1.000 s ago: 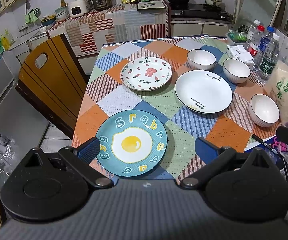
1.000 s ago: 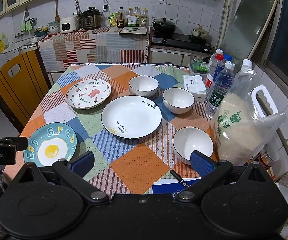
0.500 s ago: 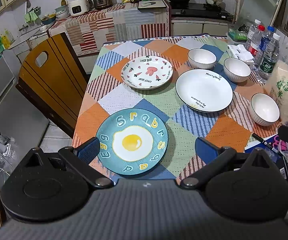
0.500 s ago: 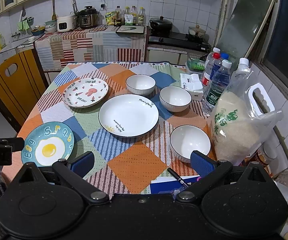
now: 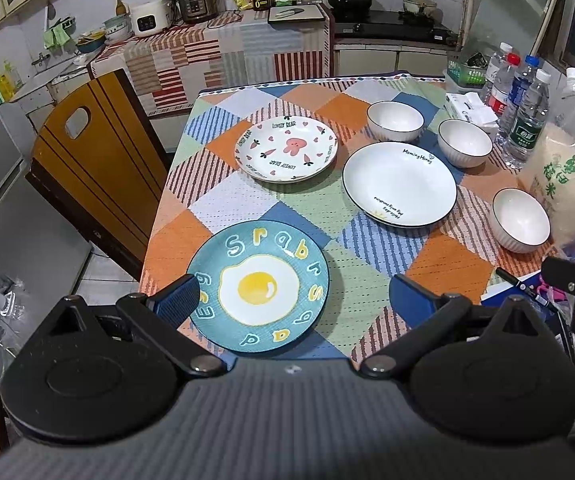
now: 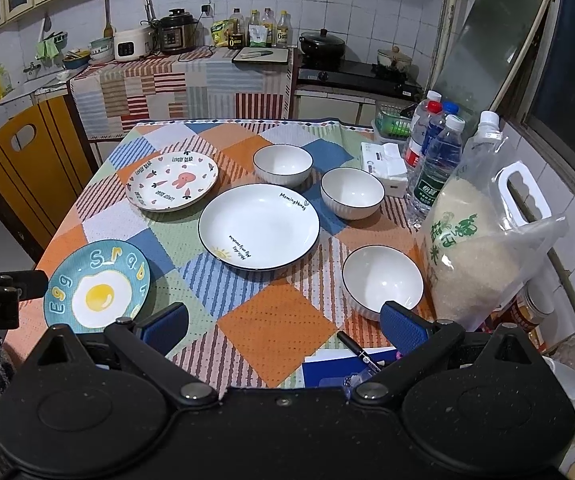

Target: Organize plates and bowls

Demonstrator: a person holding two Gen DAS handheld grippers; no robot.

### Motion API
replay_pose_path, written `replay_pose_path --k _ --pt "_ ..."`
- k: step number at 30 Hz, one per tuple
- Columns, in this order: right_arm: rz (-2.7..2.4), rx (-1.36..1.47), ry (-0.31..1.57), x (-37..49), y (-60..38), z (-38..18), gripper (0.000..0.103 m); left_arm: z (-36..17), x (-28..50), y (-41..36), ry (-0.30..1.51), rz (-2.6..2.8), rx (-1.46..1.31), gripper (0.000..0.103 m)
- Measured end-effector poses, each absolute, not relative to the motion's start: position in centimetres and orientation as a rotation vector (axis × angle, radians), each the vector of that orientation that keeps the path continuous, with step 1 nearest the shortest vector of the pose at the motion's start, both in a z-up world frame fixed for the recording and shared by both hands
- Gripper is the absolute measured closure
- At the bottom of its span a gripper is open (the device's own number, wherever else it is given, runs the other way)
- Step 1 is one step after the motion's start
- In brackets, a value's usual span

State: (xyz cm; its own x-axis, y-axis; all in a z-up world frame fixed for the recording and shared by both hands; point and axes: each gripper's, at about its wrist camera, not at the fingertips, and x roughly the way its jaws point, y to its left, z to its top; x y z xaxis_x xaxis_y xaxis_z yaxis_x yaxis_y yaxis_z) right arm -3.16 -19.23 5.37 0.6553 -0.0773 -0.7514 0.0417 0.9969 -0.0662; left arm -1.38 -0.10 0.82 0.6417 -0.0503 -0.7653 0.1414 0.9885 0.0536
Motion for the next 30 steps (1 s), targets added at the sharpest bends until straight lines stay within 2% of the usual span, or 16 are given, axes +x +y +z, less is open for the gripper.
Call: replay_pose_path --k 15,21,24,30 --pt "-0.046 -0.040 0.856 -1.5 -20.0 5.0 0.000 0.5 1.1 0.4 0.827 -0.155 0.077 0.002" --pt "0.086 -0.054 0.681 0.6 -21.0 4.9 0.000 -0.4 5.0 -0.1 0.753 -0.149 0.087 0.002" --pt "0.175 -0.022 0.621 2.8 -21.9 3.4 0.000 -2.0 7.7 -0.4 0.790 -0.161 0.089 0.002" --pt "0.222 0.167 0.742 8.4 -24.1 -1.3 0.003 -5.9 11.6 -0.8 0.846 -0.184 0.052 0.002"
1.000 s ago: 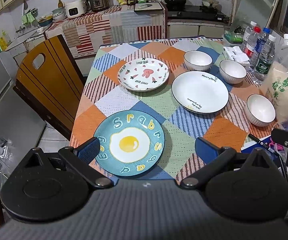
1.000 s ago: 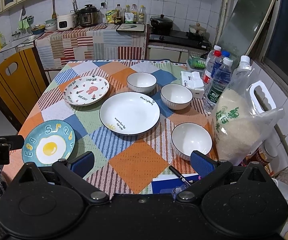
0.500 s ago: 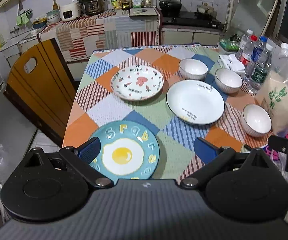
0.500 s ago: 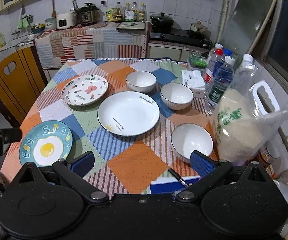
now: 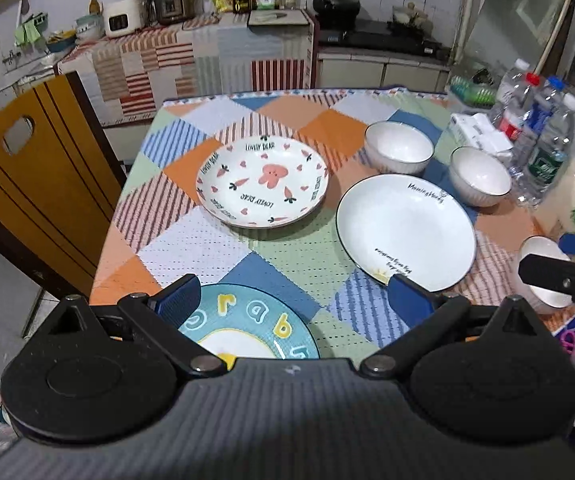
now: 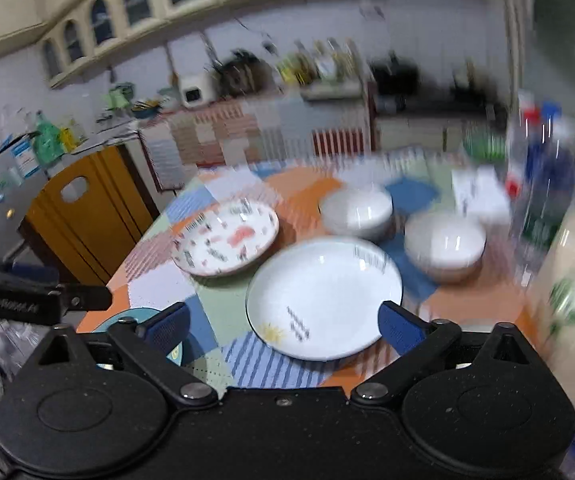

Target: Organize plates and bowls

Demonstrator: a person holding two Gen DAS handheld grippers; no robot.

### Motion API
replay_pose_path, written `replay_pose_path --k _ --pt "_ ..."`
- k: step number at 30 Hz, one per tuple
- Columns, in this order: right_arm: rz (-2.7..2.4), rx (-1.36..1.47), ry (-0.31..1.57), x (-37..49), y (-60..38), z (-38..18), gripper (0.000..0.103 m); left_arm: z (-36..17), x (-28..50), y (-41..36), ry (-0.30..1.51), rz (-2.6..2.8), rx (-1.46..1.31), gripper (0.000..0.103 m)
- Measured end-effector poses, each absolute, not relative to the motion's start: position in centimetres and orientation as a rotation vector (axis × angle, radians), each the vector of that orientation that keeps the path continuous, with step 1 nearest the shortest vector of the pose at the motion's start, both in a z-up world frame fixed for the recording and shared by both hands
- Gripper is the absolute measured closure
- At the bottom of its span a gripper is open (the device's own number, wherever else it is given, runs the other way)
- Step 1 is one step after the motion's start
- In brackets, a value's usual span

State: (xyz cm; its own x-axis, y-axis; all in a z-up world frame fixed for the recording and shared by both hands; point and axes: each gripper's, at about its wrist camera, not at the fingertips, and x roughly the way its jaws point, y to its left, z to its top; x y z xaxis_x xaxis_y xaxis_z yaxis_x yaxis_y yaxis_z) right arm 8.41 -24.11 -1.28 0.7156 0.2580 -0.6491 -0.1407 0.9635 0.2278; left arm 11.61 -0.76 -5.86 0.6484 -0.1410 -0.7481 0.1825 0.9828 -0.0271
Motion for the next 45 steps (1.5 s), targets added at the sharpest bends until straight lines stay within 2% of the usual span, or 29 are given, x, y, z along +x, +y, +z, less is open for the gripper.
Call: replay_pose_path --k 6,12,16,18,19,21,22,23,29,33,34,36,37,38,40,41,42,45 --pt "0.209 0.348 0.832 12.2 -26.0 -6.6 0.006 -9.4 15.3 -1.2 0.901 -0.214 0.001 0.003" --pt "0.169 0.442 0.957 15.6 -27.1 -9.8 0.018 -12.0 18.8 -2.6 0.914 -0.283 -0.033 0.003" --pt "0.143 0.452 1.015 15.9 -26.2 -11.5 0.018 -14.0 20.9 -3.5 0.960 -0.311 -0.058 0.009" --pt "0.116 0.490 1.030 16.2 -26.4 -12.6 0.021 -14.9 21.7 -3.9 0.966 -0.315 -0.056 0.012" --pt "0.109 0.514 1.037 16.7 -26.7 -13.2 0.025 -15.3 21.9 -3.9 0.967 -0.318 -0.065 0.017" --pt "0.090 0.557 1.043 17.0 -27.0 -14.2 0.034 -16.1 22.5 -4.1 0.973 -0.327 -0.078 0.023" --pt "0.078 0.573 1.046 17.0 -27.1 -14.7 0.046 -16.3 22.8 -4.2 0.979 -0.331 -0.082 0.026" --pt "0.069 0.590 1.038 16.7 -27.4 -15.0 0.049 -16.6 23.1 -4.3 0.982 -0.336 -0.087 0.027" --pt "0.012 0.596 0.943 16.1 -26.8 -16.7 0.055 -17.7 24.5 -5.3 1.017 -0.352 -0.091 0.029" --pt "-0.013 0.527 0.862 16.8 -26.7 -17.2 0.055 -19.0 25.4 -5.7 1.031 -0.350 -0.071 0.034" --pt "-0.015 0.500 0.849 16.9 -26.7 -17.2 0.057 -19.3 25.6 -5.6 1.035 -0.355 -0.085 0.037" --pt "-0.031 0.456 0.830 17.0 -26.6 -17.4 0.072 -20.1 26.0 -5.4 1.053 -0.354 -0.106 0.048" --pt "-0.047 0.428 0.829 16.9 -26.6 -17.4 0.077 -20.6 26.2 -5.2 1.069 -0.352 -0.124 0.053" --pt "-0.040 0.426 0.829 16.9 -26.7 -17.4 0.077 -20.9 26.4 -5.0 1.079 -0.361 -0.162 0.057" --pt "-0.039 0.434 0.837 17.1 -26.8 -17.4 0.078 -21.2 26.5 -4.6 1.093 -0.395 -0.246 0.077" --pt "-0.038 0.437 0.842 17.2 -26.9 -17.3 0.078 -21.2 26.4 -4.6 1.097 -0.406 -0.268 0.082" --pt "-0.032 0.436 0.848 17.4 -27.0 -17.3 0.078 -21.0 26.3 -4.7 1.103 -0.422 -0.277 0.093" --pt "-0.001 0.437 0.863 16.7 -27.4 -17.1 0.079 -20.1 25.4 -5.7 1.102 -0.432 -0.181 0.091"
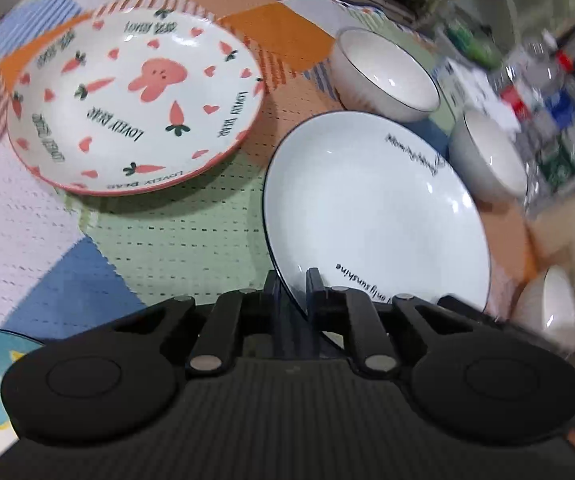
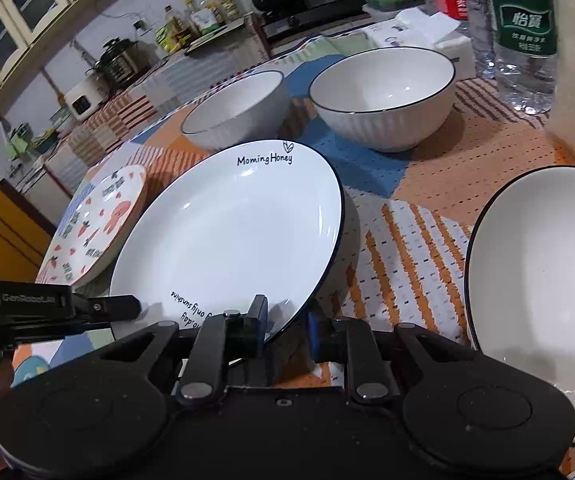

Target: Organize plates and bowls

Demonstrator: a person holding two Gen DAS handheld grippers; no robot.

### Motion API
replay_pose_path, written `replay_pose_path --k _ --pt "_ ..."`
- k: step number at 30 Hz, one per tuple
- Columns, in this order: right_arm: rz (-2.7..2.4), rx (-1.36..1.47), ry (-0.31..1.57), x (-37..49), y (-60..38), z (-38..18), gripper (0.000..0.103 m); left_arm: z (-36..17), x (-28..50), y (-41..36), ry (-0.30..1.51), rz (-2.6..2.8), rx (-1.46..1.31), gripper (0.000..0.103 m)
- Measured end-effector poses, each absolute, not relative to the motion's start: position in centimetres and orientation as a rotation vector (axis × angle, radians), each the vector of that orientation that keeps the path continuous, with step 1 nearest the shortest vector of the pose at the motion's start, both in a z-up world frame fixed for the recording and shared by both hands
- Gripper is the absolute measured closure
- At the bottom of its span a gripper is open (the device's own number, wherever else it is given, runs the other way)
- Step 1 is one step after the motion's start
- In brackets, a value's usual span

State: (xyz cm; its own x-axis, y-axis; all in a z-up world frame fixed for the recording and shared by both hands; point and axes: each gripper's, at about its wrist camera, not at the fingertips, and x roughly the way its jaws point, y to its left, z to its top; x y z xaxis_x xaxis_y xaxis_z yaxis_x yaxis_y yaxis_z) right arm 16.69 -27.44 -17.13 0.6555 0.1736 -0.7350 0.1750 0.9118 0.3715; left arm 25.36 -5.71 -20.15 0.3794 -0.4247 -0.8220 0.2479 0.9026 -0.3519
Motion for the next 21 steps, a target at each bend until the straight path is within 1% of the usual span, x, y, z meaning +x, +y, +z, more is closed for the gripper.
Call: replay_pose_path --k 3,13,21 --pt "0.019 0.426 0.868 16.1 -27.6 -16.7 0.079 -19.5 24.3 -5.6 1.118 -0.454 -0.152 0.090" --pt "0.103 0.390 0.864 11.8 -26.9 -14.0 0.079 -17.6 19.6 -2.9 1.199 -0.463 -0.204 0.089" --pt "0.134 0.410 0.897 7.6 -26.7 -13.6 0.079 -16.0 14.6 -2.8 1.166 -0.478 -0.121 0.089"
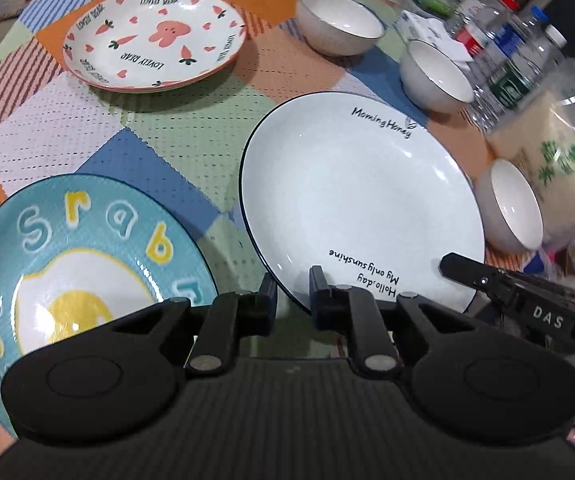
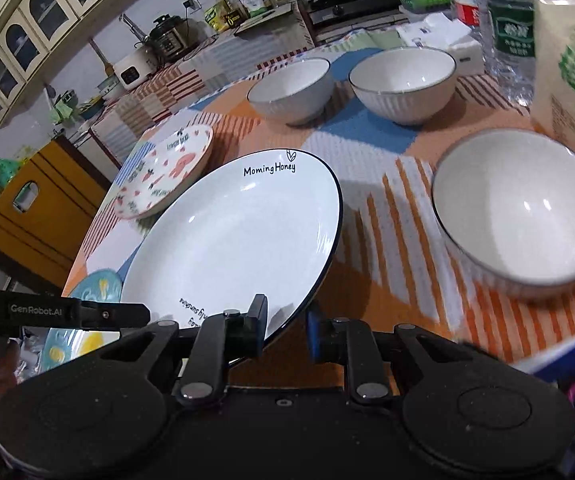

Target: Organize plates and bowls

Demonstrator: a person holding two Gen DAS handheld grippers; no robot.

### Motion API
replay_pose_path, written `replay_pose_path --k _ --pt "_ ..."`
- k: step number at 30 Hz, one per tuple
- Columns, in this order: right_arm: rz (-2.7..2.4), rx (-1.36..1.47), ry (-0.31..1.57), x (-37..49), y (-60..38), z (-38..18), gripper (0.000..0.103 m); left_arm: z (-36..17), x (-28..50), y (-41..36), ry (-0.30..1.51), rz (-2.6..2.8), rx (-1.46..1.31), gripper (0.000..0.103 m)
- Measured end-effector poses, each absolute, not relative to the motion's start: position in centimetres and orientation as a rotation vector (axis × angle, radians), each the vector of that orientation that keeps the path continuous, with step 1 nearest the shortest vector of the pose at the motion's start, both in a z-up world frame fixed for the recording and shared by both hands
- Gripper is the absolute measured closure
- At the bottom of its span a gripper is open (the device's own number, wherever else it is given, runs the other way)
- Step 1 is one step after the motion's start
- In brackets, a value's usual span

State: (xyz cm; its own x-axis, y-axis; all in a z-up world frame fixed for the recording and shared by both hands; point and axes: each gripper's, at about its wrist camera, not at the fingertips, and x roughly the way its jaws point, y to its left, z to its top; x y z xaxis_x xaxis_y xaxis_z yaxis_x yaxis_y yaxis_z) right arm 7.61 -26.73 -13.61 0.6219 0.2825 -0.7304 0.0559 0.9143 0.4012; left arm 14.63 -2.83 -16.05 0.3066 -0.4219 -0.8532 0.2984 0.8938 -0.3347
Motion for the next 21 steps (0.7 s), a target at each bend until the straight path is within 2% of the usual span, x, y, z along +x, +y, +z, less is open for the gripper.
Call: replay_pose_path --k 8,17,21 --pt "0.152 0.408 0.918 5.8 -27.4 -14.2 0.079 -15.9 12.3 -4.2 1.129 -0.483 -0.011 0.088" --pt "0.149 0.333 0.948 5.5 -26.8 -15.9 0.079 -18.0 11.9 -4.9 1.182 -0.459 0.029 0.084" --pt "0.138 0.315 0.984 5.9 -26.7 -15.4 0.075 -17.2 11.8 -4.9 1.184 -0.452 0.053 0.083"
